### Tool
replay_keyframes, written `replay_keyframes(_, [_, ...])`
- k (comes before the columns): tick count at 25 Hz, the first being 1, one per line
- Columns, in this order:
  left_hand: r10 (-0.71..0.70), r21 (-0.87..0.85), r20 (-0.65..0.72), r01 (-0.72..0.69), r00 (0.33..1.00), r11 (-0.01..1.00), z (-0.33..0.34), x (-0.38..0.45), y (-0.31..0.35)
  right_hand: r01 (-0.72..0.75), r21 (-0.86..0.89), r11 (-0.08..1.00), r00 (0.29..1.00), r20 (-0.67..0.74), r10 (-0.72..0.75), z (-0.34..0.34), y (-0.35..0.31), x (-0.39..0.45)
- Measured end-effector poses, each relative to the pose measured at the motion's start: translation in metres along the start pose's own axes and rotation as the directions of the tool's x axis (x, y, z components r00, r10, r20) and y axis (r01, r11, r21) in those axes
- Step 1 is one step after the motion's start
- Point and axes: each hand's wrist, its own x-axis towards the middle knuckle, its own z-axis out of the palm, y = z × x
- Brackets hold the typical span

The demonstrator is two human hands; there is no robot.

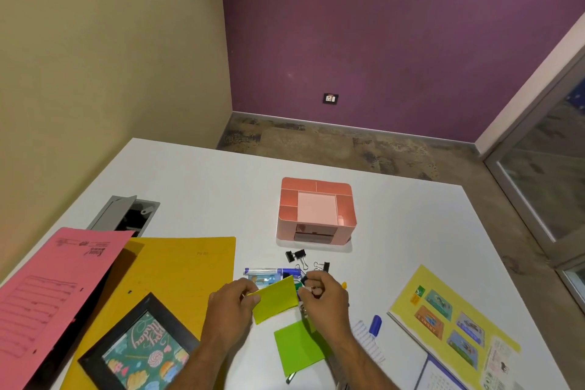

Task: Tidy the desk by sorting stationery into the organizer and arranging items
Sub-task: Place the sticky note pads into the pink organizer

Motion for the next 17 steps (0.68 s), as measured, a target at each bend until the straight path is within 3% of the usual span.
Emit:
replay_keyframes(3, [-0.035,-0.303,-0.002,0.033,0.999,0.952,-0.004,0.001,0.016,0.034,0.058,0.998,0.998,0.048,-0.037,-0.009,-0.007,0.007])
replay_keyframes(6, [-0.027,-0.37,0.012,0.03,1.0,0.929,-0.001,0.006,0.027,0.054,0.084,0.995,0.994,0.089,-0.061,-0.016,-0.008,0.015])
replay_keyframes(11, [-0.09,-0.485,0.008,0.082,0.996,0.87,0.008,0.008,0.05,0.132,0.107,0.985,0.991,0.011,-0.134,-0.037,-0.016,0.025])
replay_keyframes(14, [-0.098,-0.357,0.105,0.129,0.99,0.925,0.019,0.006,0.048,0.147,0.206,0.967,0.975,-0.195,-0.107,-0.059,-0.033,0.039])
replay_keyframes(17, [-0.024,-0.035,0.351,0.039,0.936,0.999,0.03,-0.002,0.038,0.248,0.166,0.954,0.878,-0.456,-0.149,-0.083,-0.054,0.063])
